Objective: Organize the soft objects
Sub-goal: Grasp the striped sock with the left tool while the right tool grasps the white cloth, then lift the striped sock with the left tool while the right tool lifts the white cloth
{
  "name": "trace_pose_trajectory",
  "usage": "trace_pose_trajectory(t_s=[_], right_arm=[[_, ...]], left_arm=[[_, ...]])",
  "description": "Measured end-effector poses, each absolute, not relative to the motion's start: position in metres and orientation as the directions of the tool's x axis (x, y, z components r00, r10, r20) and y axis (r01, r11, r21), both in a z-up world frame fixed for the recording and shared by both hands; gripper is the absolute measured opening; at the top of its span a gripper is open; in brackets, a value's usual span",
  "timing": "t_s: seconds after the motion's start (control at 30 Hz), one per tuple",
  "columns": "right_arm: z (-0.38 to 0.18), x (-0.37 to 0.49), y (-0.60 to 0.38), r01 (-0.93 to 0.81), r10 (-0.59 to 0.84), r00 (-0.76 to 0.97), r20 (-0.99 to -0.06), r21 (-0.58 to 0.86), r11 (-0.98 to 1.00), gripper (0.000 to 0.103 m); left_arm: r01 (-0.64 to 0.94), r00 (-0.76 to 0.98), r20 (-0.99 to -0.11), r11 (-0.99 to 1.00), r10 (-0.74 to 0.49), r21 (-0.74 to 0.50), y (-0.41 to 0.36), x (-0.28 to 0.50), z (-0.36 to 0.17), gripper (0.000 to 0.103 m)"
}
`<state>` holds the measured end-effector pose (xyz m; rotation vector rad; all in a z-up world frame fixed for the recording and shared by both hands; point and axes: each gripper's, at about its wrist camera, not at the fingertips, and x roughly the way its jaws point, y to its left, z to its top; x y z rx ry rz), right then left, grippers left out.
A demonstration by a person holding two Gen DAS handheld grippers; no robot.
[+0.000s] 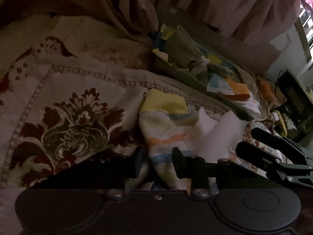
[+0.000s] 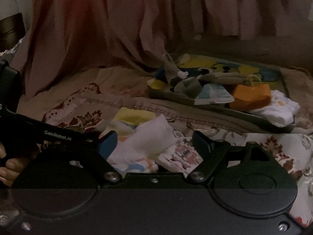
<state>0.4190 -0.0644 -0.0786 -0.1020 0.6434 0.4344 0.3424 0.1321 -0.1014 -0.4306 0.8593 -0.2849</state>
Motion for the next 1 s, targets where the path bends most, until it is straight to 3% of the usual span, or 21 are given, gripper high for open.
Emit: trace_pose_trajectory(t_s=[0.17, 0.27, 0.33, 0.4, 0.6, 1.0], right_arm=[[-0.082, 0.436, -0.051, -0.447, 0.366, 0.681, -0.634, 0.035, 0.894, 0.066], [-0.083, 0.443, -0.041, -0.461, 0.351, 0.671, -0.653, 0.004, 0.888, 0.058], [-0.086, 0.445, -0.036, -0.46, 0.336, 0.665, -0.667, -0.012, 0.888, 0.049], [-0.087, 0.448, -0.031, -0.456, 0.323, 0.664, -0.674, -0.023, 0.89, 0.028], [-0.096, 0.443, -0.024, -0.454, 0.289, 0.66, -0.693, -0.062, 0.889, 0.005], [-0.065, 0.384, -0.026, -0.482, 0.288, 0.78, -0.555, -0.24, 0.843, 0.001]], left_arm=[[0.02, 0.59, -0.699, 0.873, -0.404, -0.487, 0.133, 0.351, -0.105, 0.026], [0.005, 0.583, -0.709, 0.875, -0.396, -0.484, 0.132, 0.353, -0.104, 0.015], [-0.002, 0.579, -0.712, 0.872, -0.398, -0.489, 0.132, 0.354, -0.104, 0.011], [0.001, 0.58, -0.709, 0.87, -0.403, -0.494, 0.132, 0.354, -0.104, 0.007], [0.017, 0.603, -0.688, 0.868, -0.404, -0.495, 0.132, 0.35, -0.097, 0.005], [0.022, 0.688, -0.668, 0.928, -0.284, -0.372, 0.121, 0.331, -0.045, 0.005]])
